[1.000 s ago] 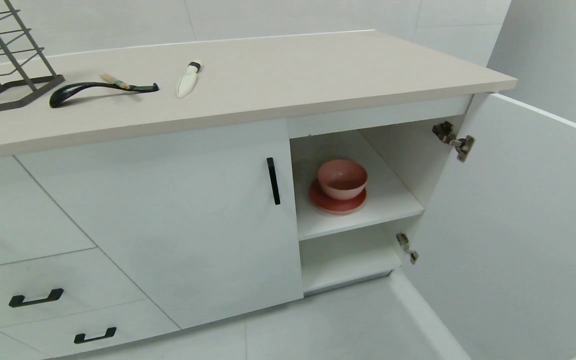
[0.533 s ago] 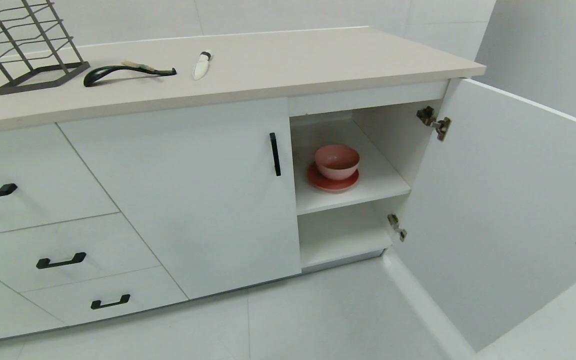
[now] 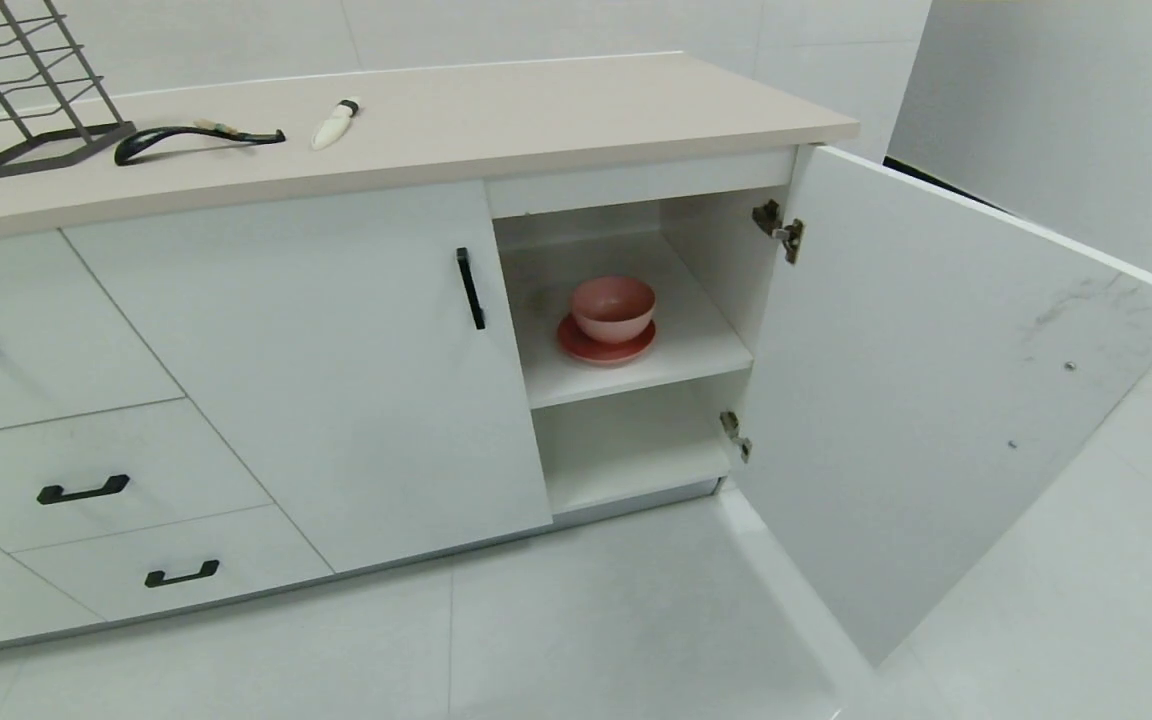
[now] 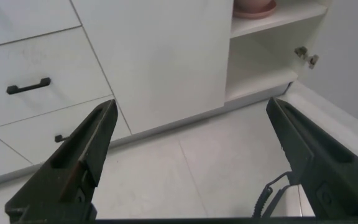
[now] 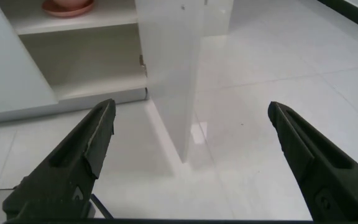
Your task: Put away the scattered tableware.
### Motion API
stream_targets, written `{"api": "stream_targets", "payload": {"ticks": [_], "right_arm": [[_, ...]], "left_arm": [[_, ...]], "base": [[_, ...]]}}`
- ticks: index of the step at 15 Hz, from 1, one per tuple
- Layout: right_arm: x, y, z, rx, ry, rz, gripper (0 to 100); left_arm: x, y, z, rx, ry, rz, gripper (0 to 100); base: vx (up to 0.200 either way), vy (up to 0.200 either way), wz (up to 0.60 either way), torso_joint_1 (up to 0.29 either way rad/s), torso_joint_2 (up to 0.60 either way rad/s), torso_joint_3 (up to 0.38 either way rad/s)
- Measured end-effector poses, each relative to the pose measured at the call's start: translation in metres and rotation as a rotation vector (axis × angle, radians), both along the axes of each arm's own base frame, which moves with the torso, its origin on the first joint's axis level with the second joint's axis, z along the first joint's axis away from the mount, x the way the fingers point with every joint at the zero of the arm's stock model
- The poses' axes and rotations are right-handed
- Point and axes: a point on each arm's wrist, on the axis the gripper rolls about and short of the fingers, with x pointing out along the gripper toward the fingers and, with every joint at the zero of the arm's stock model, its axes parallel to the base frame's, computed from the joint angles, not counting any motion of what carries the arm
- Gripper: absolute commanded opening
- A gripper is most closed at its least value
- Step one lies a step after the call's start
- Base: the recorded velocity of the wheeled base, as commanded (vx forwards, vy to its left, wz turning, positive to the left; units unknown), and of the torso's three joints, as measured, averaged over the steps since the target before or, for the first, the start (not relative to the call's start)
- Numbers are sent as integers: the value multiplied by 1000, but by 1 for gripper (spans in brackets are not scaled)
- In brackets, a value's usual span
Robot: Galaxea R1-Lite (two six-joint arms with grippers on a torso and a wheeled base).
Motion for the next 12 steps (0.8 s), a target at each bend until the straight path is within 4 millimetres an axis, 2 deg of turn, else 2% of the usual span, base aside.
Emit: {"api": "stream_targets", "payload": {"ticks": [6, 9, 12], "right_arm": [[0, 0, 0, 5, 0, 0, 100], [0, 0, 0, 5, 0, 1, 100], [0, 0, 0, 5, 0, 2, 100]], "left_arm": [[0, 0, 0, 0, 0, -1, 100], [0, 0, 0, -2, -2, -3, 100], [0, 0, 1, -2, -3, -4, 100]], "base": [[0, -200, 0, 3, 2, 2], [0, 0, 0, 0, 0, 0], [0, 0, 600, 5, 2, 2]]}}
